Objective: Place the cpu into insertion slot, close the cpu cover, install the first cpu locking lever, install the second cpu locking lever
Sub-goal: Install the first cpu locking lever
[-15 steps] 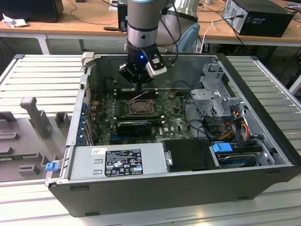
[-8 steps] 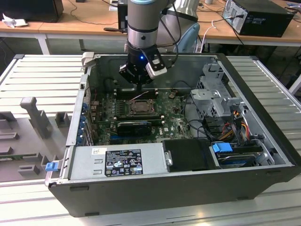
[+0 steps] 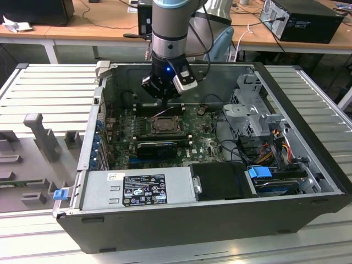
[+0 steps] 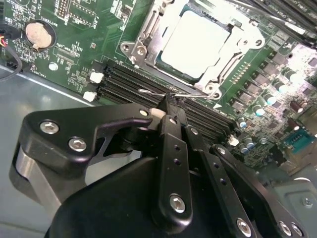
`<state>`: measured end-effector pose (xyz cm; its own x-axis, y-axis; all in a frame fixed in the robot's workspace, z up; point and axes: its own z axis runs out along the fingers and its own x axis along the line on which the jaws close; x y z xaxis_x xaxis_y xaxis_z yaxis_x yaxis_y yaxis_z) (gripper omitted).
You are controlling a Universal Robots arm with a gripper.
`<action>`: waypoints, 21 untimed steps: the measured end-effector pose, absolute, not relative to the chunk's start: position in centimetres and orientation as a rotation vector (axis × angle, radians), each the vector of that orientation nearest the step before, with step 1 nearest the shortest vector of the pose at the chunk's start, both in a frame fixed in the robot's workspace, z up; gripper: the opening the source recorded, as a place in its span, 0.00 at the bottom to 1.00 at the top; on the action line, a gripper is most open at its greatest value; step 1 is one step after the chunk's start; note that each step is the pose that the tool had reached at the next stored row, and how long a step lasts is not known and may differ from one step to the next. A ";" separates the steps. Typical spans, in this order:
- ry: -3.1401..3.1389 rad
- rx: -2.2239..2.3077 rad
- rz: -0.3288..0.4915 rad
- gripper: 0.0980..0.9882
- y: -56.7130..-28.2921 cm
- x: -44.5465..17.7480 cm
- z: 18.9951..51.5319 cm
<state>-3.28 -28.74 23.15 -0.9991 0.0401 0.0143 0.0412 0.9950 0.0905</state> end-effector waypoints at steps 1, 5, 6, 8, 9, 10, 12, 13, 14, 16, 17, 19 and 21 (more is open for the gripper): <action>-3.125 -0.059 -0.142 0.01 -28.7 -3.3 23.1; -3.125 -0.046 -0.142 0.01 -28.7 -3.1 22.9; -3.125 -0.045 -0.142 0.01 -28.7 -3.1 22.8; -3.125 -0.044 -0.142 0.01 -28.7 -3.0 22.7; -3.125 -0.044 -0.142 0.01 -28.7 -2.9 22.7; -3.125 -0.043 -0.142 0.01 -28.7 -2.8 22.6; -3.125 -0.042 -0.142 0.01 -28.7 -2.6 22.5; -3.125 -0.042 -0.142 0.01 -28.7 -2.5 22.4; -3.125 -0.039 -0.142 0.01 -28.7 -2.5 22.4; -3.125 -0.033 -0.142 0.01 -28.7 -2.4 22.3; -3.125 -0.030 -0.142 0.01 -28.7 -2.4 22.2; -3.125 -0.025 -0.142 0.01 -28.7 -2.4 22.2; -3.125 -0.018 -0.142 0.01 -28.7 -2.4 22.1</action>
